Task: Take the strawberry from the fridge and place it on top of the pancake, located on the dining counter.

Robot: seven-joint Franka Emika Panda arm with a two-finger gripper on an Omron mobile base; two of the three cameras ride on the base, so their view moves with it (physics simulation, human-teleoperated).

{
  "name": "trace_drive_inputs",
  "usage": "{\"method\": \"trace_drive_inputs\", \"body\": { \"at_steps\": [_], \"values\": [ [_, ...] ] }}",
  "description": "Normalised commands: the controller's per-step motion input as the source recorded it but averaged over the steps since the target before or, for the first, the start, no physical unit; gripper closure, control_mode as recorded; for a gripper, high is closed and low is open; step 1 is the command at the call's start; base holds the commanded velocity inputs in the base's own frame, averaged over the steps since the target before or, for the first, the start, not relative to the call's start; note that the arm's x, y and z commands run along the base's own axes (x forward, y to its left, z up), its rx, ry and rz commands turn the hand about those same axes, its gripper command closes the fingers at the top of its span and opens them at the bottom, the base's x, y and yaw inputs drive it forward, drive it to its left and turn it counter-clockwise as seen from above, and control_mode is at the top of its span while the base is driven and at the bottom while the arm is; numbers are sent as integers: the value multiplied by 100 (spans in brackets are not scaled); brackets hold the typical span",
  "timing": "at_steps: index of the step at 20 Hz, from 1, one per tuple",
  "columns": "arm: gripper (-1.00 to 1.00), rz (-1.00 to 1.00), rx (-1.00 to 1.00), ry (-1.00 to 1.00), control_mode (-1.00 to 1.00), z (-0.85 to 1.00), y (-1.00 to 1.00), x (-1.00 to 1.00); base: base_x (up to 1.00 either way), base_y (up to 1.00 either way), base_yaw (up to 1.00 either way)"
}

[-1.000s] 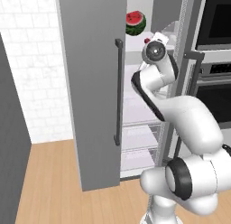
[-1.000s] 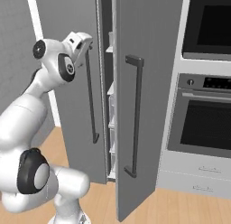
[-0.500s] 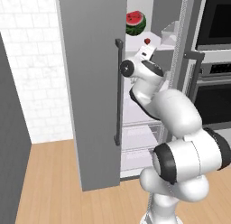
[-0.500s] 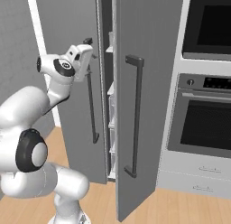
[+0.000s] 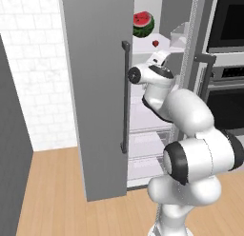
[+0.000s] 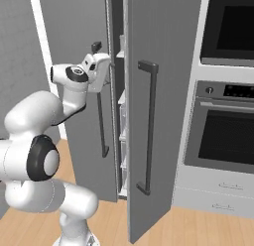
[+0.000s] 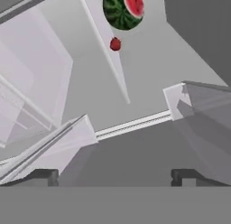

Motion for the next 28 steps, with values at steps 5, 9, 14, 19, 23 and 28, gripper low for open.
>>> {"method": "trace_drive_inputs", "body": {
  "at_steps": [5,9,14,19,23,28],
  "values": [
    [-100,-16,0,0,-100,0,-33,12,0,0,0],
    [-100,-14,0,0,-100,0,-50,0,0,0,0],
    [-100,-14,0,0,-100,0,-54,-6,0,0,0],
    [-100,-15,0,-2,-100,0,-56,-46,0,0,0],
    [-100,-13,0,-5,-100,0,-67,-50,0,0,0],
    [-100,-9,0,0,-100,0,-87,-13,0,0,0]
  ]
}}
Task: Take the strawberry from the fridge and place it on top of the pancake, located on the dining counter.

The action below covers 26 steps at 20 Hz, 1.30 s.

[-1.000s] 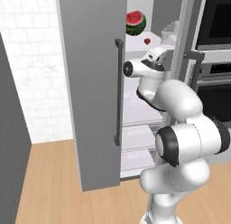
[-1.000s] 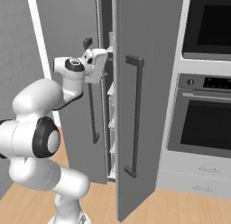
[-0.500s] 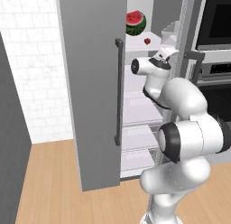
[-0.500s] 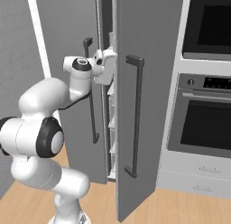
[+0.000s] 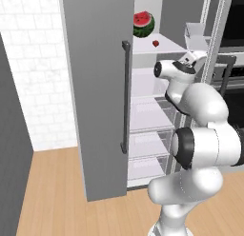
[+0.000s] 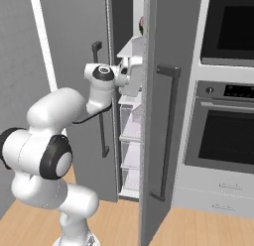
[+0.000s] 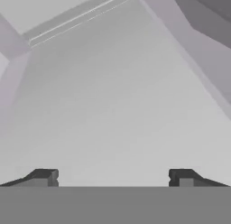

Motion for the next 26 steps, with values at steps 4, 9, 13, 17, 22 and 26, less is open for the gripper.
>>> {"method": "trace_drive_inputs", "body": {
  "at_steps": [4,9,13,17,22,26],
  "values": [
    [-100,-3,0,0,-100,0,-100,0,0,0,0],
    [-100,0,3,0,-100,0,-93,0,0,0,0],
    [-100,1,2,0,-100,0,-44,3,0,0,0],
    [-100,1,6,0,-100,0,-11,0,0,0,0],
    [-100,0,6,-3,-100,13,66,-29,0,0,0],
    [-100,0,9,-4,-100,7,100,-7,0,0,0]
  ]
}}
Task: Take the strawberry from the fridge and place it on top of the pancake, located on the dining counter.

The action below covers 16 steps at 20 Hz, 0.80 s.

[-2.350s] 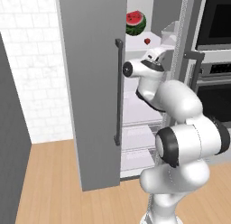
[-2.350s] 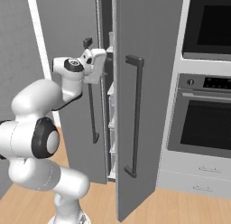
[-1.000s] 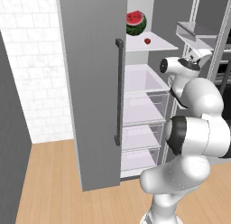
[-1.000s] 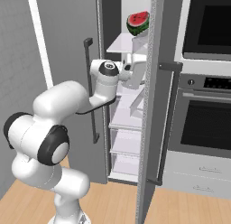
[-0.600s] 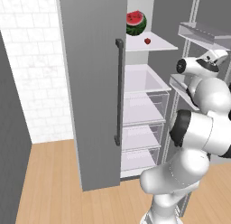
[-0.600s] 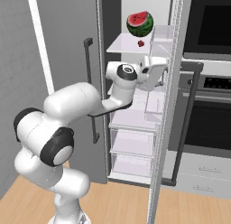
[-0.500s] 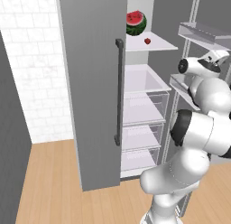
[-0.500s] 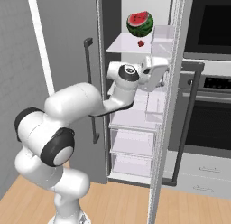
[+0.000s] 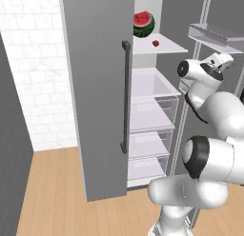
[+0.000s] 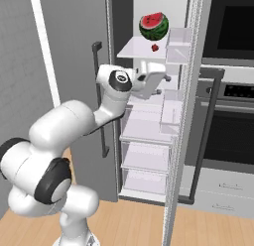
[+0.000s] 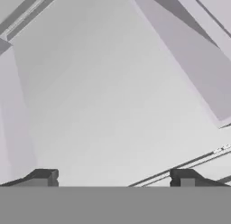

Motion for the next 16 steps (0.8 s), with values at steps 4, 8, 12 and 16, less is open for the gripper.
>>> {"method": "trace_drive_inputs", "body": {
  "at_steps": [4,8,12,16],
  "values": [
    [-100,0,17,-15,-100,0,100,-19,0,0,0],
    [-100,1,24,-23,-100,-2,100,-32,0,0,0],
    [-100,3,27,-24,-100,-6,100,-39,0,0,0],
    [-100,11,30,-26,-100,-21,98,-45,0,0,0]
  ]
}}
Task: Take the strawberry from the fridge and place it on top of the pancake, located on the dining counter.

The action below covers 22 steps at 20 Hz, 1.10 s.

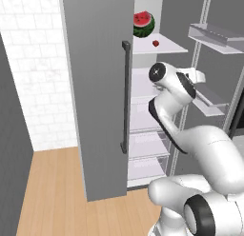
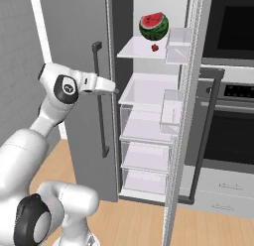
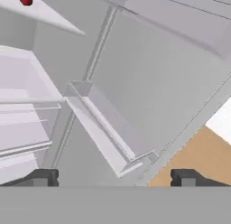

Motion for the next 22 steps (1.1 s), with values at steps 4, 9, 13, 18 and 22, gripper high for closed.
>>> {"method": "trace_drive_inputs", "body": {
  "at_steps": [4,9,13,18,22],
  "values": [
    [-100,20,32,-28,-100,-36,83,-55,0,0,0],
    [-100,27,36,-14,-100,-17,41,-65,0,0,0],
    [-100,24,18,0,-100,16,0,-53,0,0,0],
    [-100,3,-1,1,-100,5,15,-54,0,0,0],
    [-100,1,-2,7,-100,-35,8,-25,0,0,0]
  ]
}}
